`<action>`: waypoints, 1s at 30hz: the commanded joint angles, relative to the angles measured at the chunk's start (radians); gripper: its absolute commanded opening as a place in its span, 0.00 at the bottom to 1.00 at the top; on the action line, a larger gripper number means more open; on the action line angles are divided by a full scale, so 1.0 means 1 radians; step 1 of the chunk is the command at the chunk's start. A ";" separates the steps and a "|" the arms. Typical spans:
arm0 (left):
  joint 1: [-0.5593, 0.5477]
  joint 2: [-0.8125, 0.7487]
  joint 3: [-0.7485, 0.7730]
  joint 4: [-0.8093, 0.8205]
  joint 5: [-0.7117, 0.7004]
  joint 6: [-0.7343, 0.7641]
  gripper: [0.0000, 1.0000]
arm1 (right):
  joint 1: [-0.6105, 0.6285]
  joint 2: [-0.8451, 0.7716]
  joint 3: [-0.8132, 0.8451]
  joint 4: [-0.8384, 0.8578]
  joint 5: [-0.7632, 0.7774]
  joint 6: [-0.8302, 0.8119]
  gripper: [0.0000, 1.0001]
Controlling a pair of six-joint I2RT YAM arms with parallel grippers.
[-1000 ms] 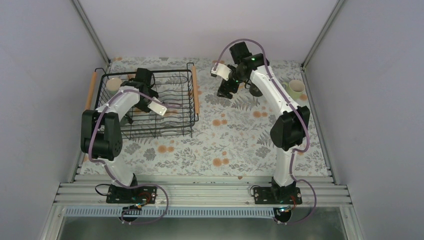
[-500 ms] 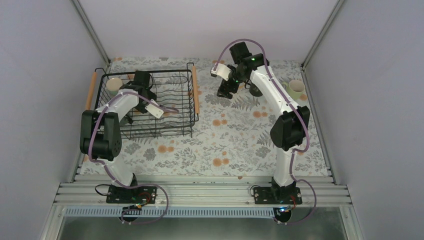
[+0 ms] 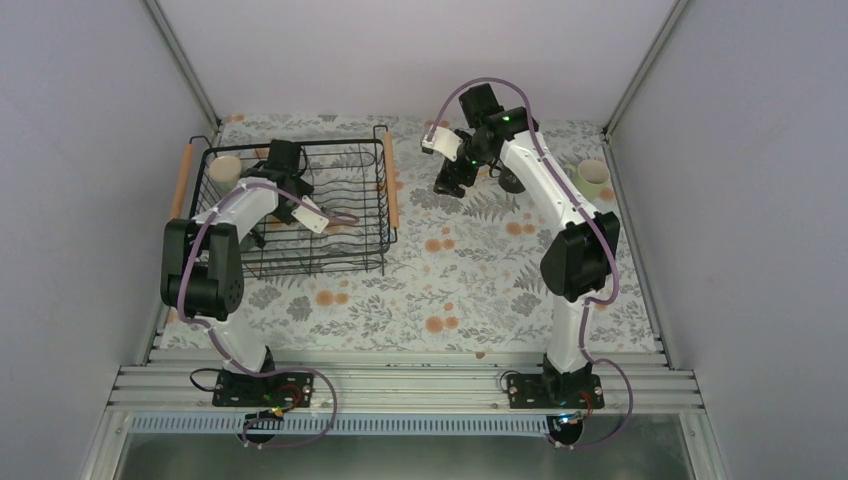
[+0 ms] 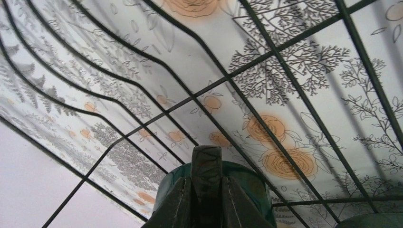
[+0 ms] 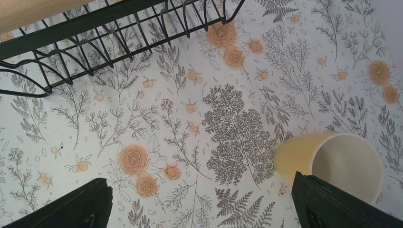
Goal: Unload the cups from the dish rack
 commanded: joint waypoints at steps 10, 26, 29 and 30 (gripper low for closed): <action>-0.034 -0.022 0.179 -0.081 0.098 -0.124 0.03 | 0.009 -0.001 0.001 0.014 -0.019 0.008 0.97; -0.028 0.024 0.854 -0.396 0.638 -0.580 0.02 | 0.008 -0.072 0.065 -0.003 -0.157 0.019 0.99; -0.026 0.023 0.907 -0.379 0.752 -0.668 0.02 | 0.008 -0.087 0.119 -0.008 -0.233 0.028 1.00; -0.026 0.023 0.919 -0.372 0.801 -0.700 0.02 | 0.007 -0.092 0.134 -0.008 -0.260 0.029 1.00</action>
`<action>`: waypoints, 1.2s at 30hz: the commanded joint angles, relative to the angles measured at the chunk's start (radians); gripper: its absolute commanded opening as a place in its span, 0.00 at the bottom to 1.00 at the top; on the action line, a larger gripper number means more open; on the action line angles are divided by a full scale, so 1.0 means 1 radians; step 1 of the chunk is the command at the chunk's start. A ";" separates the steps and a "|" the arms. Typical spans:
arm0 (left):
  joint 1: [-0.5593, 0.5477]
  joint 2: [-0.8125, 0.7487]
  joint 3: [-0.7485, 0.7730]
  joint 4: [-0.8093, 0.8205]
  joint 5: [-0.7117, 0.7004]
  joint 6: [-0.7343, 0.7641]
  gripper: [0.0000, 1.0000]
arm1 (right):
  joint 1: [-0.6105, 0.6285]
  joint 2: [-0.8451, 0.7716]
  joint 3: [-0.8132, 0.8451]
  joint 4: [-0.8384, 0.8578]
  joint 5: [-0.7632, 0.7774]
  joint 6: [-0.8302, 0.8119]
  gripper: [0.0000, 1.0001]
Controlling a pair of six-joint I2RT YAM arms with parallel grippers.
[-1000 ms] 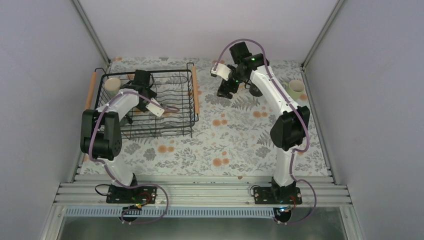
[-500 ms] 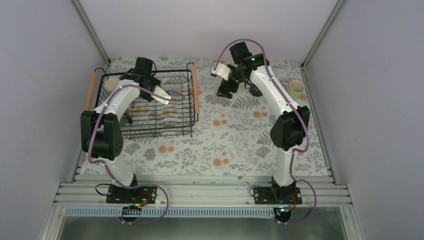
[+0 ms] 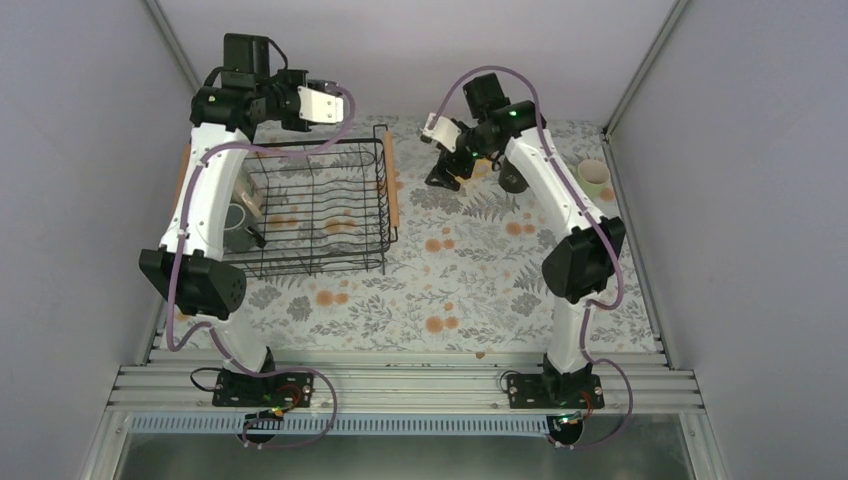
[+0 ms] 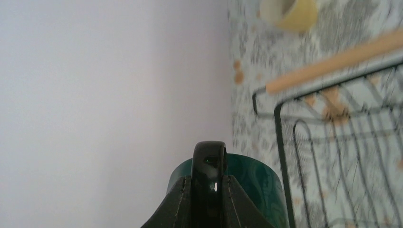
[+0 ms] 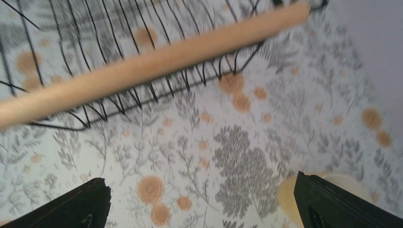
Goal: Unload the cups from the dish rack
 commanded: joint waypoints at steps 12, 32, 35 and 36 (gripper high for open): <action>-0.030 -0.089 -0.156 0.422 0.613 -0.566 0.02 | 0.009 -0.130 0.162 0.097 -0.364 0.053 1.00; -0.125 -0.105 -0.316 0.931 0.667 -0.886 0.03 | -0.009 -0.169 0.025 0.215 -0.482 0.072 0.99; -0.135 -0.108 -0.333 0.970 0.674 -0.917 0.03 | -0.019 -0.167 0.023 0.219 -0.504 0.068 0.98; -0.137 -0.107 -0.340 0.997 0.679 -0.941 0.02 | -0.022 -0.167 0.021 0.222 -0.513 0.068 0.98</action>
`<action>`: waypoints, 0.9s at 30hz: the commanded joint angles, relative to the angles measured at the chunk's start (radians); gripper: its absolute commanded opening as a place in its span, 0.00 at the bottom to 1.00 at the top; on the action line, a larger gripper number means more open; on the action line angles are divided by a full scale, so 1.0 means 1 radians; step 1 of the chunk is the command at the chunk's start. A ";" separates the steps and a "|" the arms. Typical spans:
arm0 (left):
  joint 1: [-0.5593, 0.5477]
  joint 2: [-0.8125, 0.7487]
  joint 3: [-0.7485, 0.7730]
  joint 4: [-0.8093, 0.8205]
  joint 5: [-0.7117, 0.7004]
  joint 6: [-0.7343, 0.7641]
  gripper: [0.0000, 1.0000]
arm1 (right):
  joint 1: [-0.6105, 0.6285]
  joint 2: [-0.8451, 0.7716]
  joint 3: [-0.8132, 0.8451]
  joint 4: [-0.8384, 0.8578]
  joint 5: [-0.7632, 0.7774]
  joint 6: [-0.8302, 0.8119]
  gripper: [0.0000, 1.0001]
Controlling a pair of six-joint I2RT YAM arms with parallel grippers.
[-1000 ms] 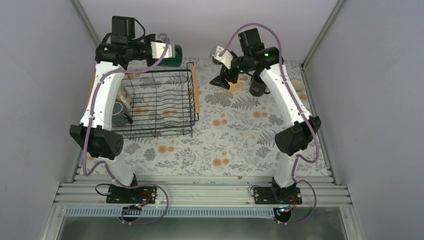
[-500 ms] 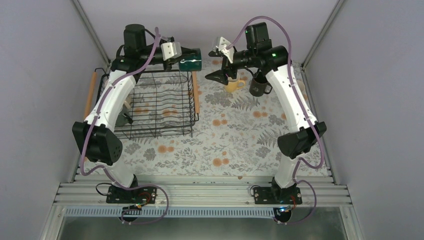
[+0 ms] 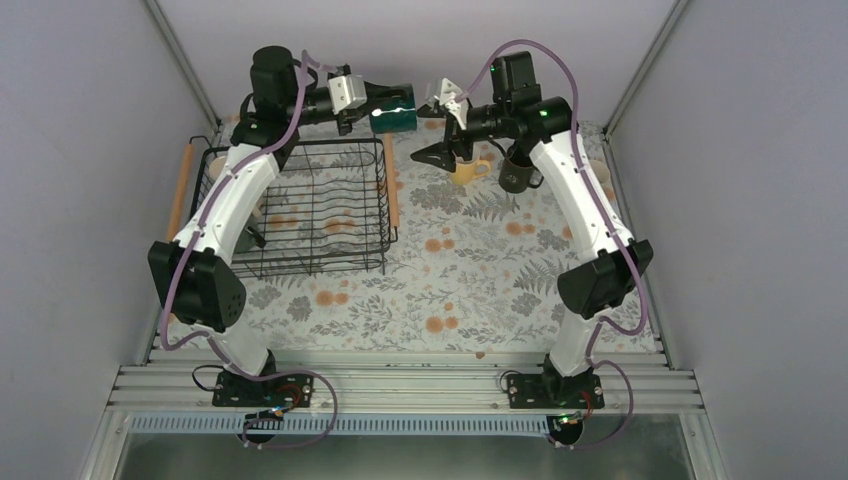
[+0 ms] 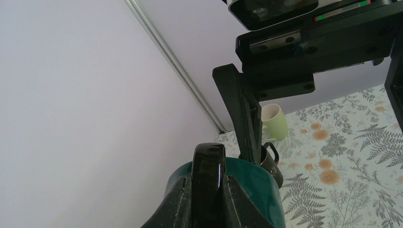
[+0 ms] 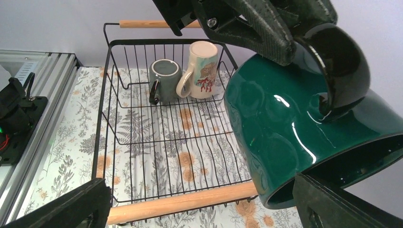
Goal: Unload the cups from the dish rack
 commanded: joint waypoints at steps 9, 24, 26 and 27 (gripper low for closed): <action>-0.058 -0.021 -0.013 0.311 0.106 -0.167 0.02 | -0.016 -0.003 -0.013 0.047 -0.096 0.016 0.95; -0.088 0.011 -0.051 0.457 0.107 -0.263 0.02 | -0.047 -0.030 -0.042 0.094 -0.150 0.063 0.25; -0.087 0.013 -0.051 0.443 0.108 -0.247 0.02 | -0.048 -0.032 -0.044 0.092 -0.136 0.067 0.09; -0.087 0.014 -0.051 0.433 0.110 -0.240 0.02 | -0.048 -0.035 -0.050 0.095 -0.126 0.070 0.05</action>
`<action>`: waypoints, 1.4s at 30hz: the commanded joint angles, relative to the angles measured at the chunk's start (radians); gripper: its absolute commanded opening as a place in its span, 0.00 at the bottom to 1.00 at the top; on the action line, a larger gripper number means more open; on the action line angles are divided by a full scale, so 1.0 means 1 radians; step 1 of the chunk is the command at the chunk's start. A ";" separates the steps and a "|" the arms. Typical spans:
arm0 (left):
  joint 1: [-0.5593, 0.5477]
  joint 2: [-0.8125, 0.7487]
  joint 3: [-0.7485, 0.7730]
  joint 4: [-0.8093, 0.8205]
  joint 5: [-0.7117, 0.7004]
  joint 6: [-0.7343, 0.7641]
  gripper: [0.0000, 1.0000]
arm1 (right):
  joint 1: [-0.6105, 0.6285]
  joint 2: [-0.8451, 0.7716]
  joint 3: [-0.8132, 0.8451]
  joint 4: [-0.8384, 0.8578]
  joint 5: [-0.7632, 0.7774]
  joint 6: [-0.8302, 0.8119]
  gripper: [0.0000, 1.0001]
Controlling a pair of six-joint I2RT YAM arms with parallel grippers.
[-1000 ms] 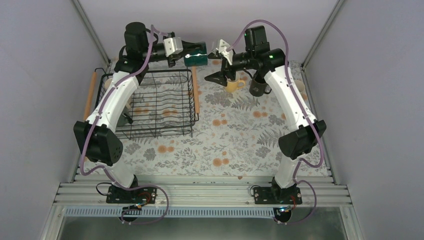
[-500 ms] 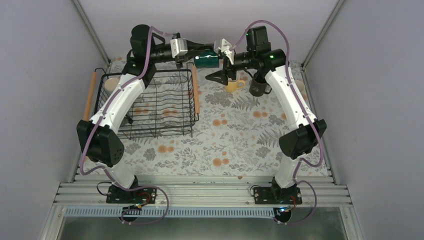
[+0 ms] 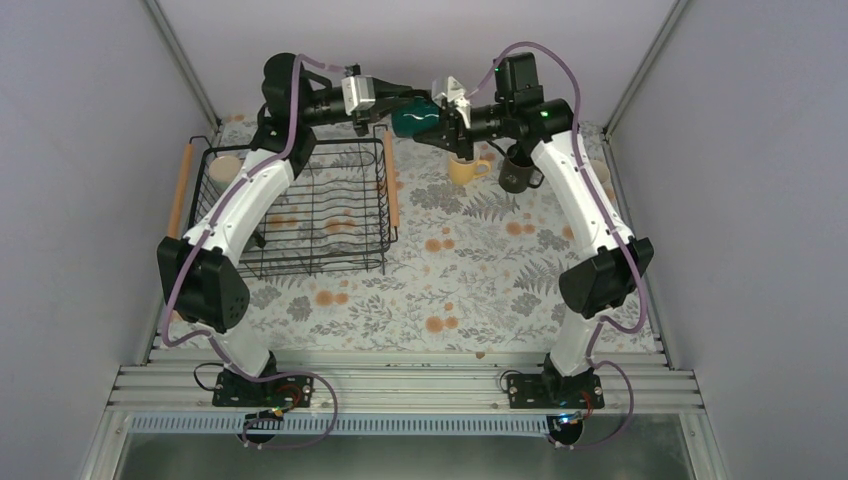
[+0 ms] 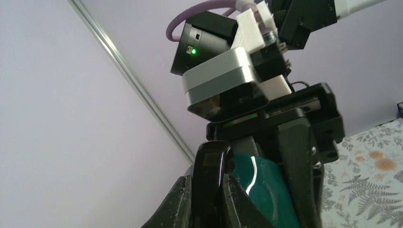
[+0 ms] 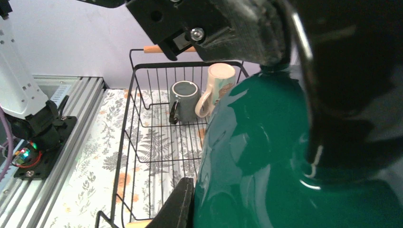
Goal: Unload the cups from the dish rack
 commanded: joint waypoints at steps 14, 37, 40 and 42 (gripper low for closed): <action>0.043 -0.066 0.008 -0.356 -0.207 0.515 0.88 | -0.077 0.000 0.031 -0.124 0.356 -0.049 0.03; 0.581 -0.046 0.157 -0.962 -0.501 0.958 1.00 | -0.585 -0.128 -0.529 -0.260 0.815 -0.187 0.04; 0.638 -0.049 0.118 -0.989 -0.490 1.010 1.00 | -0.616 -0.111 -0.557 -0.255 0.823 -0.198 0.04; 0.668 -0.058 0.082 -0.998 -0.477 1.046 1.00 | -0.631 -0.102 -0.578 -0.248 0.837 -0.197 0.04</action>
